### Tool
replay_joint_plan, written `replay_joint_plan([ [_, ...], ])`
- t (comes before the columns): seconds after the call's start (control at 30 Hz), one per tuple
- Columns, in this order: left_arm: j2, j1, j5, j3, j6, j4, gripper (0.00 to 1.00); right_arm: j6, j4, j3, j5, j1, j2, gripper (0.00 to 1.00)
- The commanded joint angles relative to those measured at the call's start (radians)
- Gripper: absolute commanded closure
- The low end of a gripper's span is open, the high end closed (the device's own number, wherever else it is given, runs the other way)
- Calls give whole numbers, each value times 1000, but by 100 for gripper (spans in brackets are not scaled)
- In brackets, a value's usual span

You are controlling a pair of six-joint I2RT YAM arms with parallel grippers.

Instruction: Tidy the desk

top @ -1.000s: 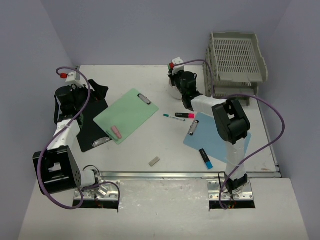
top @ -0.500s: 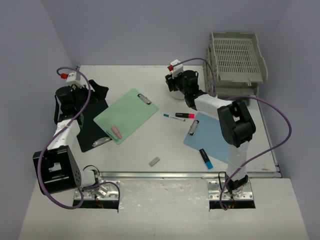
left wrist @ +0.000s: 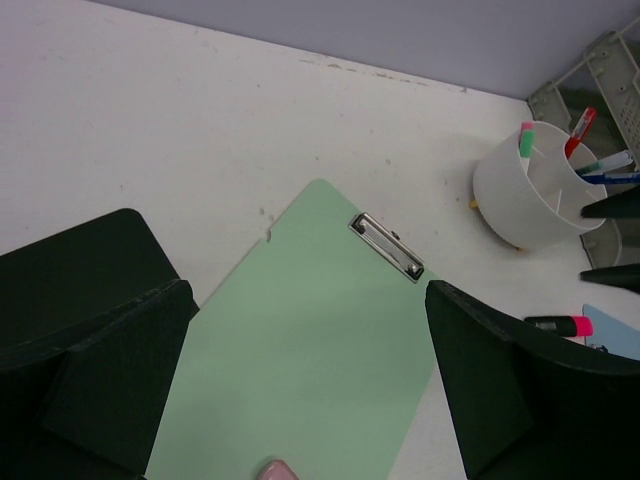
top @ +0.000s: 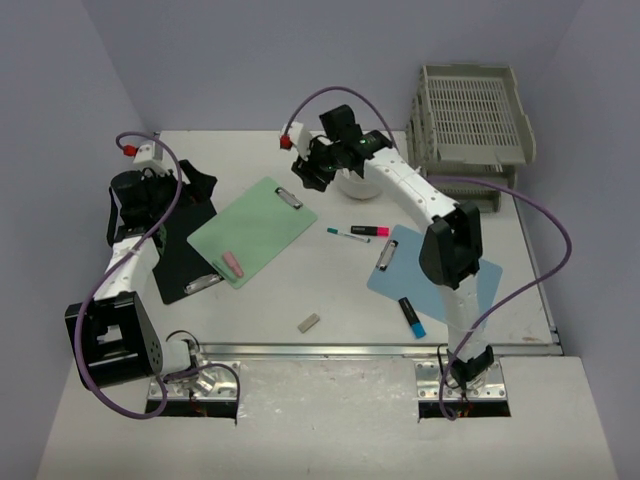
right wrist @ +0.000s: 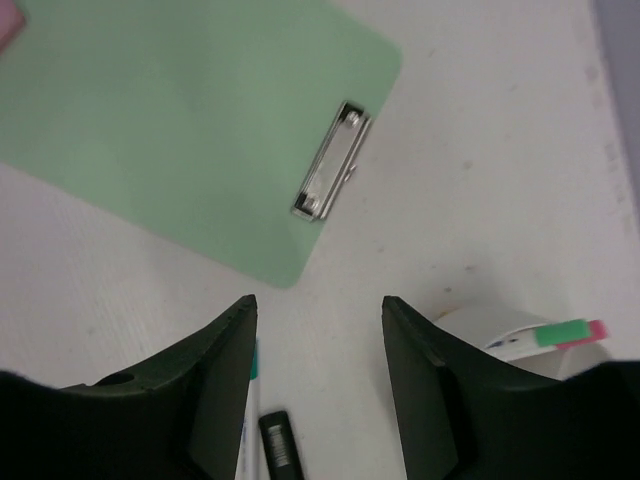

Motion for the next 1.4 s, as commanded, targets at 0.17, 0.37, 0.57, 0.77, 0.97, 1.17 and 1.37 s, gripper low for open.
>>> replay_joint_plan([
  [0.17,-17,19,-7,23,30,-8,0,-54,-344,102,86,-1,186,45],
  [0.37,-17,19,-5,9,33,-8,0,-65,-363,89,95,1,222,44],
  [0.57,-16,23,-4,5,36,-6,0,-86,-370,63,126,4,254,51],
  [0.77,-14,26,-4,-2,36,-6,0,-84,-340,46,178,16,272,63],
  [0.97,-13,26,-1,-1,36,-11,0,-92,-335,13,216,50,276,72],
  [1.17,-16,27,-1,6,39,-24,0,-93,-357,-5,231,84,260,87],
  [1.37,-27,26,1,24,39,-48,0,-35,-377,64,205,94,213,100],
])
